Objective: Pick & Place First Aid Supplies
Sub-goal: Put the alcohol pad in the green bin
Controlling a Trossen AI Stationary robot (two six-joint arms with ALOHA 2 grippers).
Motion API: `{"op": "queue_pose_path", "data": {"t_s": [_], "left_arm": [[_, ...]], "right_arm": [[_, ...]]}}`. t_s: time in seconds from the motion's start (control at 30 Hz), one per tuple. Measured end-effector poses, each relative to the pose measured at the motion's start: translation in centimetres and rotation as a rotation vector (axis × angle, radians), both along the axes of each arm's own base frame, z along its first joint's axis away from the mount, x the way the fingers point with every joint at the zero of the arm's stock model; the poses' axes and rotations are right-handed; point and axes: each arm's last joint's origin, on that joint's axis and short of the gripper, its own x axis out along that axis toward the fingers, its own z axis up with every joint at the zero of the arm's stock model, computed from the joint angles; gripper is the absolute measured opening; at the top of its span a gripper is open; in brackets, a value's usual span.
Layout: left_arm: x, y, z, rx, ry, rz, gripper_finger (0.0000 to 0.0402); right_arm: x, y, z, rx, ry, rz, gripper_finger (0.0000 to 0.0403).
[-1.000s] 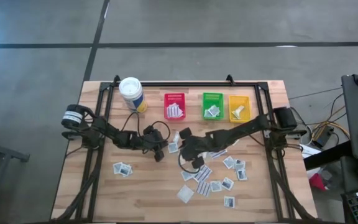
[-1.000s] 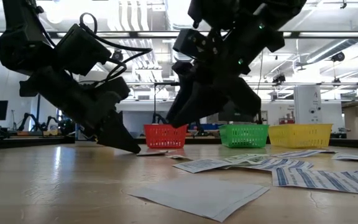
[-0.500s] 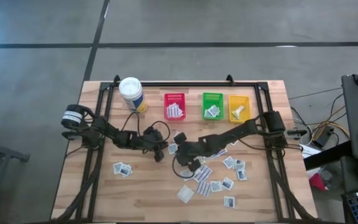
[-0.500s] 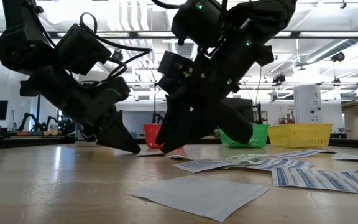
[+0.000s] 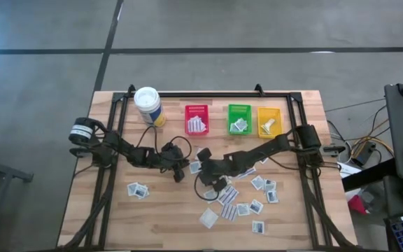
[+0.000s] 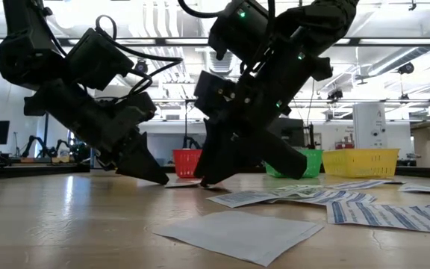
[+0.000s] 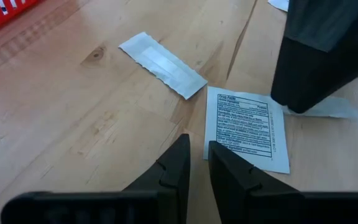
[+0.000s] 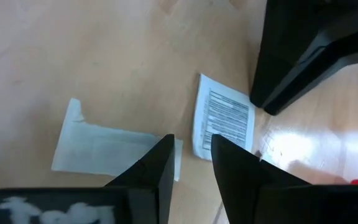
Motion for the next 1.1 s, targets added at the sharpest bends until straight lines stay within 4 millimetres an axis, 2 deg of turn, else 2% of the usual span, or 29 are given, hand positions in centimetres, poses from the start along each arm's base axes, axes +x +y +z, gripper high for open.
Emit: {"op": "queue_pose_path", "data": {"t_s": [0.23,0.7,0.87,1.1], "left_arm": [[0.1,0.0,-1.0,-0.001,0.042,-0.002,0.0064],[1.3,-0.3,-1.5,-0.027,0.053,-0.039,0.0064],[1.3,-0.3,-1.5,-0.028,0.051,-0.040,0.0064],[1.5,-0.4,-1.4,-0.041,0.046,-0.057,0.0064]], "right_arm": [[0.0,-0.5,-0.1,-0.005,0.003,-0.013,0.0103],[0.1,-0.5,-0.8,-0.006,0.010,-0.017,0.0100],[0.0,-0.4,-0.7,-0.001,0.013,-0.019,0.0080],[0.0,-0.4,-0.7,-0.014,0.012,-0.039,0.0029]]}}
